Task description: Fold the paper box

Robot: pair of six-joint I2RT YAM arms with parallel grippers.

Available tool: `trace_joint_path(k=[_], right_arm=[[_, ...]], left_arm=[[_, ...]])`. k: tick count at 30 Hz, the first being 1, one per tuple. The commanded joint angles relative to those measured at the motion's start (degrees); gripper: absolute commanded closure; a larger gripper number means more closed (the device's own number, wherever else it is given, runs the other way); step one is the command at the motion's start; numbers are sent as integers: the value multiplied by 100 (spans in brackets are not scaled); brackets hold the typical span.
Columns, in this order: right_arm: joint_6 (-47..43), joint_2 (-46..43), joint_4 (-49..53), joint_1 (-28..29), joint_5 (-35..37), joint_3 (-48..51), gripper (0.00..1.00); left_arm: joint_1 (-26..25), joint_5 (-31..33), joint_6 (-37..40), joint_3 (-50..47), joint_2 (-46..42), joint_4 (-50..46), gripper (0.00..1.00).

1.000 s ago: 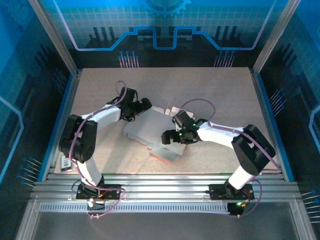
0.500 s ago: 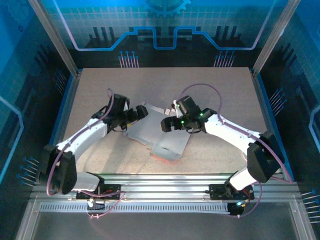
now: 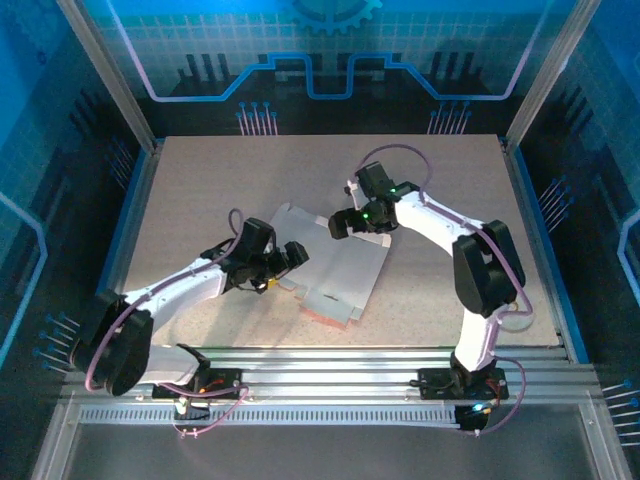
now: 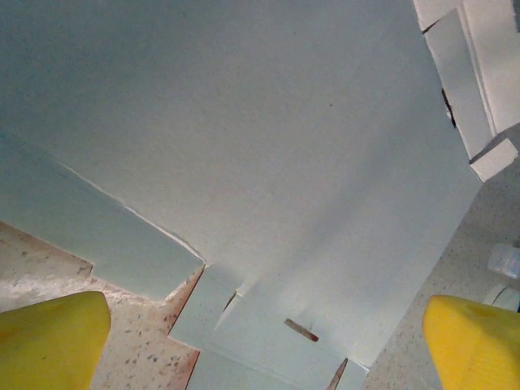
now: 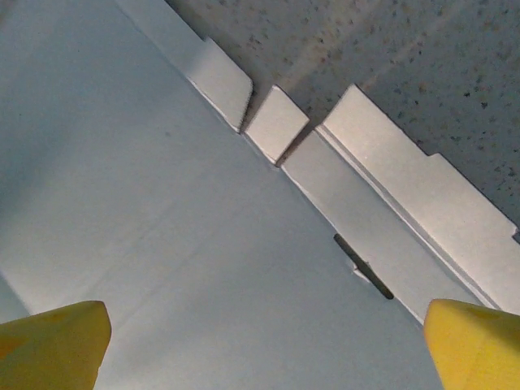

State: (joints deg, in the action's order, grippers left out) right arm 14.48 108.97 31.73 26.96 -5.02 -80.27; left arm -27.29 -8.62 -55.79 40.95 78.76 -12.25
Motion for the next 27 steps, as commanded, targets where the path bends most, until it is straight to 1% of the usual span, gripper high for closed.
trace_joint_path(k=[1,9,17,21,27], right_arm=[[-155,170,122,-137,-9,-188,0],[-250,410,-32,-434,38,-94,0],[-247,542,-182,-534,103,212,0],[-55,318,-249,-534,270,573,0],[581,-348,-569,-479,292,1580,0]], left_arm=[[-27,6,-179,-61,194,278,1],[-27,10,-152,-62,580,416,1],[35,-6,20,88,928,301,1],[300,-34,316,361,1097,85,1],[739,-281,830,956,1511,59,1]])
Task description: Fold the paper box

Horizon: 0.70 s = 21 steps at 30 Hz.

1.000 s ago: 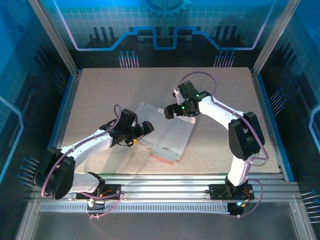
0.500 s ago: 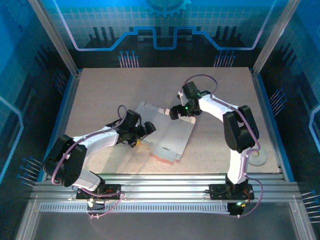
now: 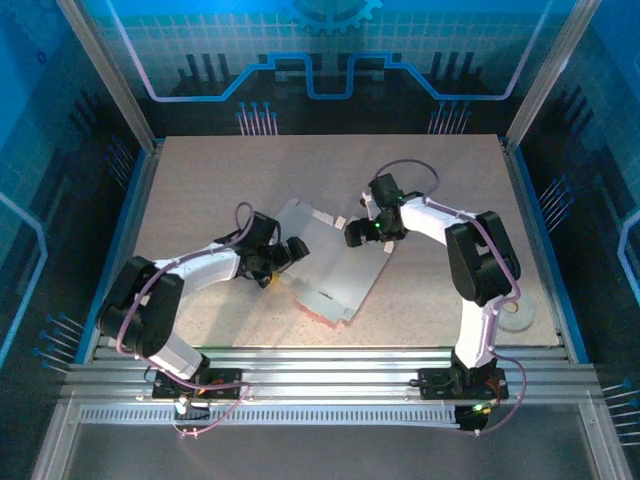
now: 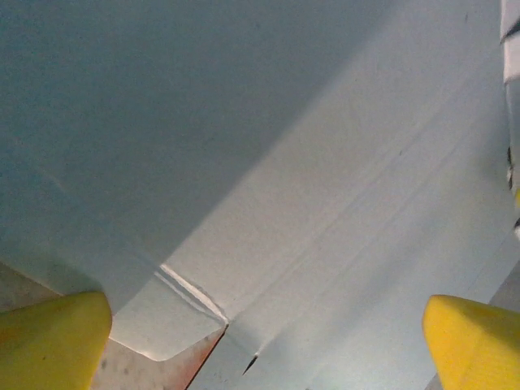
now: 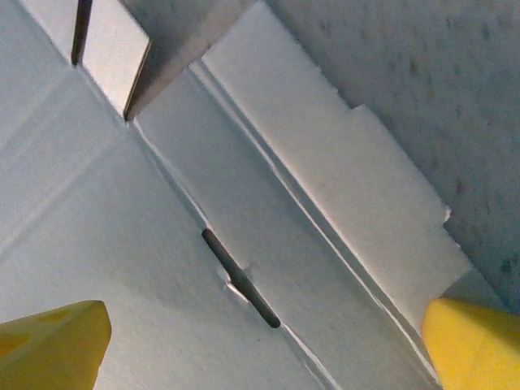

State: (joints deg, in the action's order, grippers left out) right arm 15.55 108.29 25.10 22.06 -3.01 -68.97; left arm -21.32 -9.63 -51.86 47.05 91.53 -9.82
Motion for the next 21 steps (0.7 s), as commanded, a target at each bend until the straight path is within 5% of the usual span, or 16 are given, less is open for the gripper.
trace_joint_path(k=[1,15,21], right_arm=[[620,-421,45,25,98,618,0],[2627,-2298,-177,1205,500,2099,0],[2182,-3266,57,1293,650,2105,0]], left_arm=[[154,-185,520,488,344,-214,1],[374,-582,1416,3629,2528,-307,0],[375,-490,1670,3726,1976,-907,1]])
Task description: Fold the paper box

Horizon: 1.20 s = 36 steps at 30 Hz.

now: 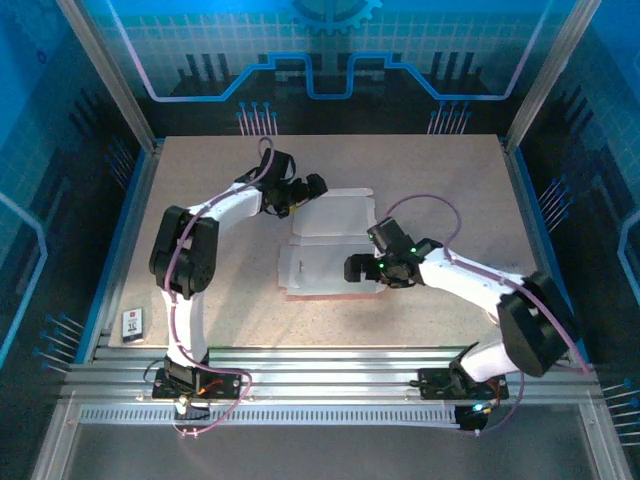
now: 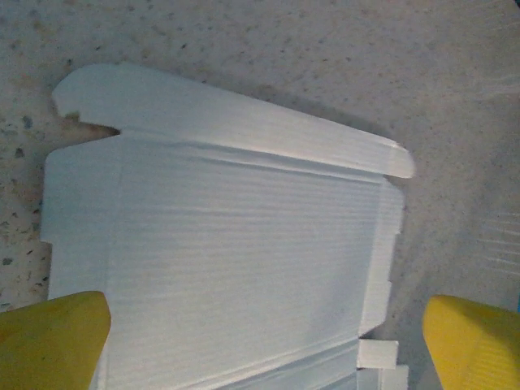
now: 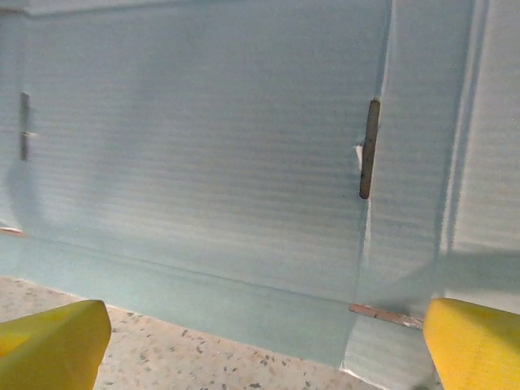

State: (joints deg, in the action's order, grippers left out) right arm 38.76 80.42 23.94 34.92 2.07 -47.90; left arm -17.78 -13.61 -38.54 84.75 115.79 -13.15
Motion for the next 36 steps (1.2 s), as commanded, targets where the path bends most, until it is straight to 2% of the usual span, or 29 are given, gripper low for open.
trace_joint_path(k=[1,7,15,25,36], right_arm=[[-291,-598,240,-2,66,-37,0],[-1030,-1027,565,-82,-754,-195,0],[-851,-784,206,-65,-1050,-50,0],[-573,-207,-485,-29,-1369,192,0],[-357,416,-749,-5,-1330,370,0]], left_arm=[[29,-23,432,-167,-632,-701,1],[133,-221,830,-1522,-2065,-1002,1],[188,-959,450,-3220,-3208,-787,1],[-38,-1057,-13,-4738,-3771,-382,1],[-427,-1227,-286,-4910,-3698,-92,1]])
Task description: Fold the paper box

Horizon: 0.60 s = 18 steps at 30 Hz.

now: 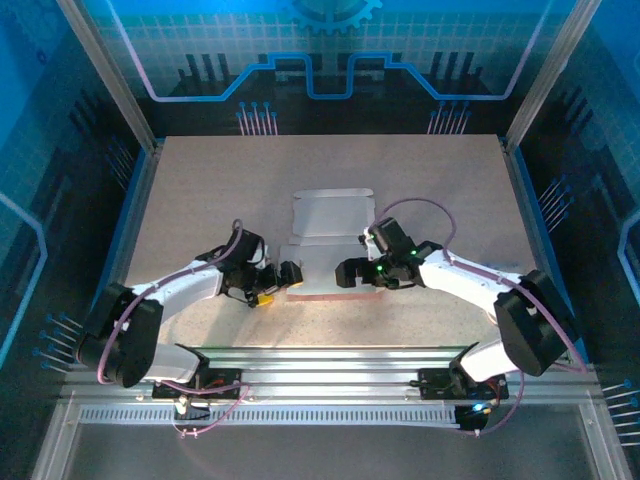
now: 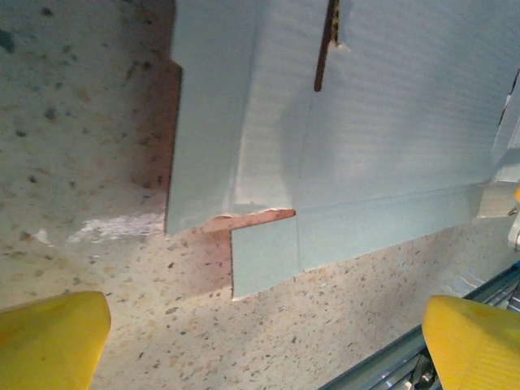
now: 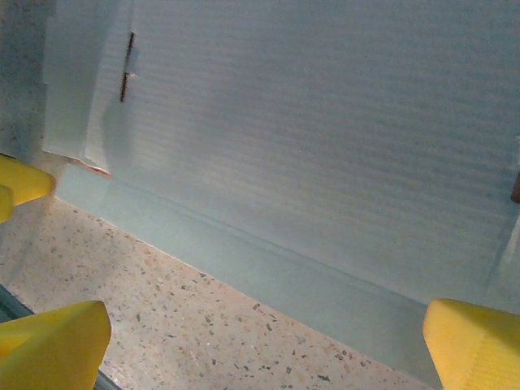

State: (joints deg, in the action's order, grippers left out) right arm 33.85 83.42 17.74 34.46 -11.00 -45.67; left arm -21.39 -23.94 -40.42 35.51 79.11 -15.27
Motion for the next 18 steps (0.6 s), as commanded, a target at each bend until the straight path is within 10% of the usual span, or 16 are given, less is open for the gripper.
trace_joint_path(k=[1,18], right_arm=[[154,150,-135,43,-15,187,0],[342,366,-584,120,63,750,0]], left_arm=[[-76,-198,-97,35,-15,121,1],[-439,-445,-689,104,228,882,1]])
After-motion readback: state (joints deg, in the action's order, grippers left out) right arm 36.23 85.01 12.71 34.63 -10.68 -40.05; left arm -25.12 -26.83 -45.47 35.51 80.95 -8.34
